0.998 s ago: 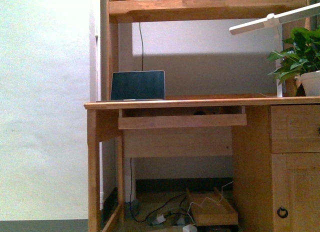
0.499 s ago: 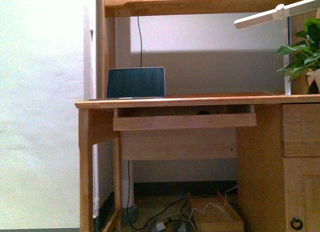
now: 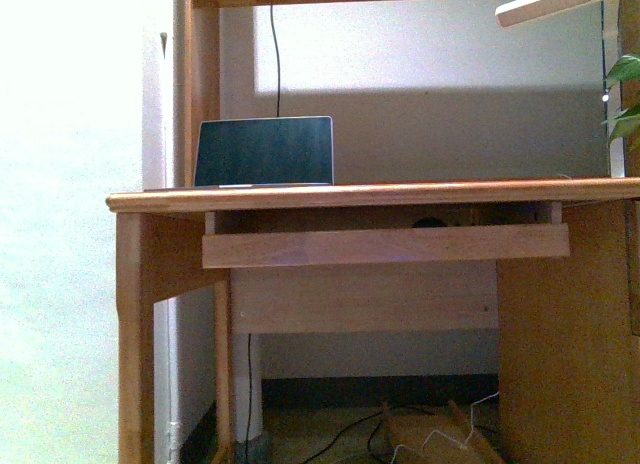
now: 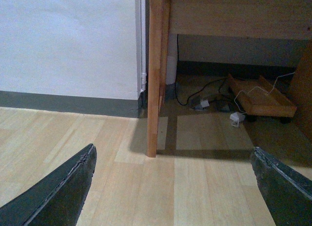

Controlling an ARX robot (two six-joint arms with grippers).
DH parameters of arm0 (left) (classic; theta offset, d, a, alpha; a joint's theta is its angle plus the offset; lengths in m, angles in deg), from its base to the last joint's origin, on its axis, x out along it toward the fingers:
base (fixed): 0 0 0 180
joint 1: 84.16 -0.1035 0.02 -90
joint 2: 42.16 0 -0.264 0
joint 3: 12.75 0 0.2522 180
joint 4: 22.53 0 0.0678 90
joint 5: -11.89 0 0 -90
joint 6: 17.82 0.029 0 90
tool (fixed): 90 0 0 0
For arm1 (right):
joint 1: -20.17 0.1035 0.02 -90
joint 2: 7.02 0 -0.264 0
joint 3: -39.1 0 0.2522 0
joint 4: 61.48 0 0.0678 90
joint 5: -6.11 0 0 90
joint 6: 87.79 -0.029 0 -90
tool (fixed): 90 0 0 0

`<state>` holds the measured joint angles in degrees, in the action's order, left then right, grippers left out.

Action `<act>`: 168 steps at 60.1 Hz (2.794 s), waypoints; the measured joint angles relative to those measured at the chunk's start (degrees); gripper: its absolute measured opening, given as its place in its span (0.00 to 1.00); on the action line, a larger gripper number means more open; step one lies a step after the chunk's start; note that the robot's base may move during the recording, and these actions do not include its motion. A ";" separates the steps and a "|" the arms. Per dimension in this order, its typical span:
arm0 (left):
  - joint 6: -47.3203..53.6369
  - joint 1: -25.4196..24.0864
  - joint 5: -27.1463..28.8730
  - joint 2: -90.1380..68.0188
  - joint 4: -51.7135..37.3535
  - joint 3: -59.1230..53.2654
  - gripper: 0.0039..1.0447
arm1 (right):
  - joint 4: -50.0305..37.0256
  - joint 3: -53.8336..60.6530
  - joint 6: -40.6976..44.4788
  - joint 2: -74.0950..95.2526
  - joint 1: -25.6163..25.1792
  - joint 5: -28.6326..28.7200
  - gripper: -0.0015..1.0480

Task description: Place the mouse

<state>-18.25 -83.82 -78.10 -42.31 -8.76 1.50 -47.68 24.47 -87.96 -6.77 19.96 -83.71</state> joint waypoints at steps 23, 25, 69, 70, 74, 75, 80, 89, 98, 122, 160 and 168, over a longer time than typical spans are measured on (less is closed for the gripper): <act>0.00 0.00 0.02 0.04 0.00 0.00 0.93 | 0.00 0.00 0.00 0.00 0.00 0.00 0.93; 0.00 0.00 -0.02 0.02 0.00 0.00 0.93 | 0.00 0.00 0.00 0.00 0.00 0.00 0.93; 0.00 0.00 0.00 0.00 0.02 0.00 0.93 | 0.00 0.00 0.02 0.00 0.02 0.00 0.93; 0.02 0.00 0.00 0.00 0.02 0.00 0.93 | 0.00 0.00 -0.02 0.00 0.02 -0.04 0.93; 0.02 0.00 0.00 0.00 0.02 0.00 0.93 | 0.00 0.00 0.00 0.00 0.02 -0.02 0.93; 0.00 0.00 0.00 0.00 0.02 0.00 0.93 | 0.00 0.00 0.02 0.00 0.02 0.00 0.93; 0.02 0.00 -0.02 0.00 0.02 0.00 0.93 | 0.00 0.00 0.00 0.00 0.02 -0.02 0.93; 0.02 0.00 0.00 0.00 0.02 0.00 0.93 | 0.00 0.00 0.00 0.00 0.02 0.00 0.93; -2.43 -3.63 -11.65 -14.23 1.81 4.59 0.93 | 0.00 0.00 0.00 0.00 0.02 0.00 0.93; 58.23 -4.44 -16.94 -89.92 -64.04 21.05 0.93 | 0.00 0.00 0.00 0.00 0.02 0.00 0.93; 78.66 5.46 -23.12 -122.51 -62.80 51.45 0.93 | 0.00 0.00 0.00 0.00 0.02 0.00 0.93; 80.02 5.90 -23.96 -126.11 -60.13 56.26 0.93 | 0.00 0.00 0.00 0.00 0.02 0.00 0.93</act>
<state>61.77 -77.92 -102.05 -168.42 -68.89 57.76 -47.68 24.47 -87.96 -6.77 19.98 -83.71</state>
